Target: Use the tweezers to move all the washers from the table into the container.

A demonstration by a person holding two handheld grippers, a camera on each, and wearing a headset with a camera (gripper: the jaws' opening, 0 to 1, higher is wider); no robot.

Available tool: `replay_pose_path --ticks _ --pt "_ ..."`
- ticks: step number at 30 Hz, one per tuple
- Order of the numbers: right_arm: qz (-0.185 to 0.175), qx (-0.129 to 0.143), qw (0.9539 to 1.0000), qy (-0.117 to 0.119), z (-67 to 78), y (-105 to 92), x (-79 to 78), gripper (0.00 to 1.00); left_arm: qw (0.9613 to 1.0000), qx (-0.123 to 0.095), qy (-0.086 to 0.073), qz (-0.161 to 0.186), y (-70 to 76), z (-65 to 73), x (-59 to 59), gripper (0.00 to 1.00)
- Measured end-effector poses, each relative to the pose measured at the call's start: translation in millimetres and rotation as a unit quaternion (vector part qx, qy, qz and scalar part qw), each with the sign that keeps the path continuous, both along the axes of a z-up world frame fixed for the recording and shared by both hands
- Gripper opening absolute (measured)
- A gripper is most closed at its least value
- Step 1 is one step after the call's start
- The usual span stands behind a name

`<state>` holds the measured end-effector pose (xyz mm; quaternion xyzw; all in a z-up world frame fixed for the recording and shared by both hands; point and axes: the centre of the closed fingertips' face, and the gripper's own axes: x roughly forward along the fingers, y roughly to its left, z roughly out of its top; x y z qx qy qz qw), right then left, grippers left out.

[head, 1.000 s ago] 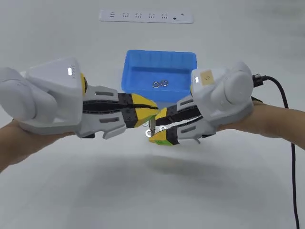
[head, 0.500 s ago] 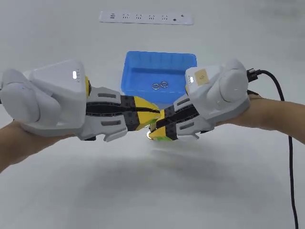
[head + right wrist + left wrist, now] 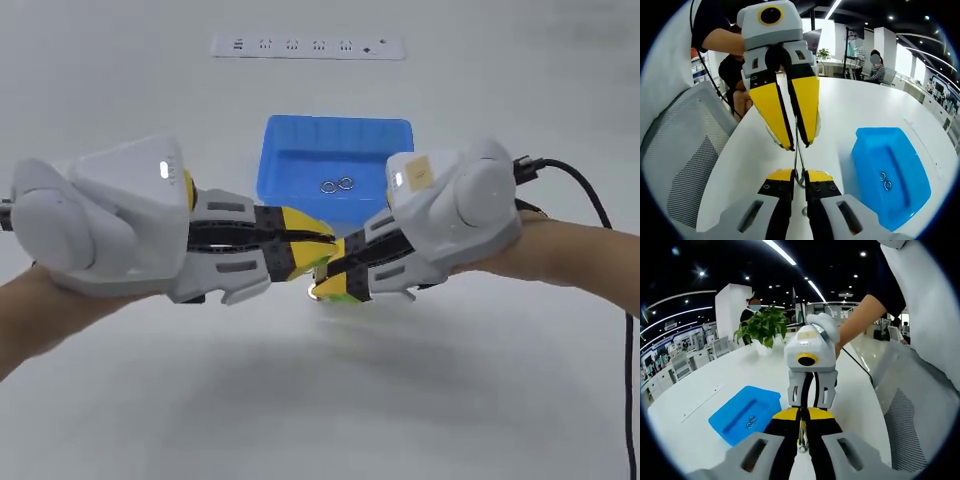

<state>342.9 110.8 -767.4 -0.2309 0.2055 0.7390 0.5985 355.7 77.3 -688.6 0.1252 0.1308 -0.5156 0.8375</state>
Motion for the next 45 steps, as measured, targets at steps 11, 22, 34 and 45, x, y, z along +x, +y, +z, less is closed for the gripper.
replay_pose_path --ticks 11,22,34,45 --pt "-0.029 0.009 0.9995 -0.007 15.1 -5.2 3.2 0.09 0.9983 -0.031 -0.03 0.039 6.3 22.6 -4.5 0.25" --pt "-0.071 0.041 0.9965 -0.014 47.7 -4.7 10.9 0.09 0.9922 -0.07 -0.031 0.098 28.8 42.1 -21.5 0.41" --pt "-0.089 0.059 0.9936 -0.037 84.5 -3.7 8.8 0.09 0.9832 -0.094 -0.007 0.156 53.8 38.0 -44.0 0.7" --pt "-0.11 0.075 0.9896 -0.054 110.8 2.9 39.4 0.09 0.9727 -0.134 -0.003 0.19 70.4 43.9 -47.8 0.98"
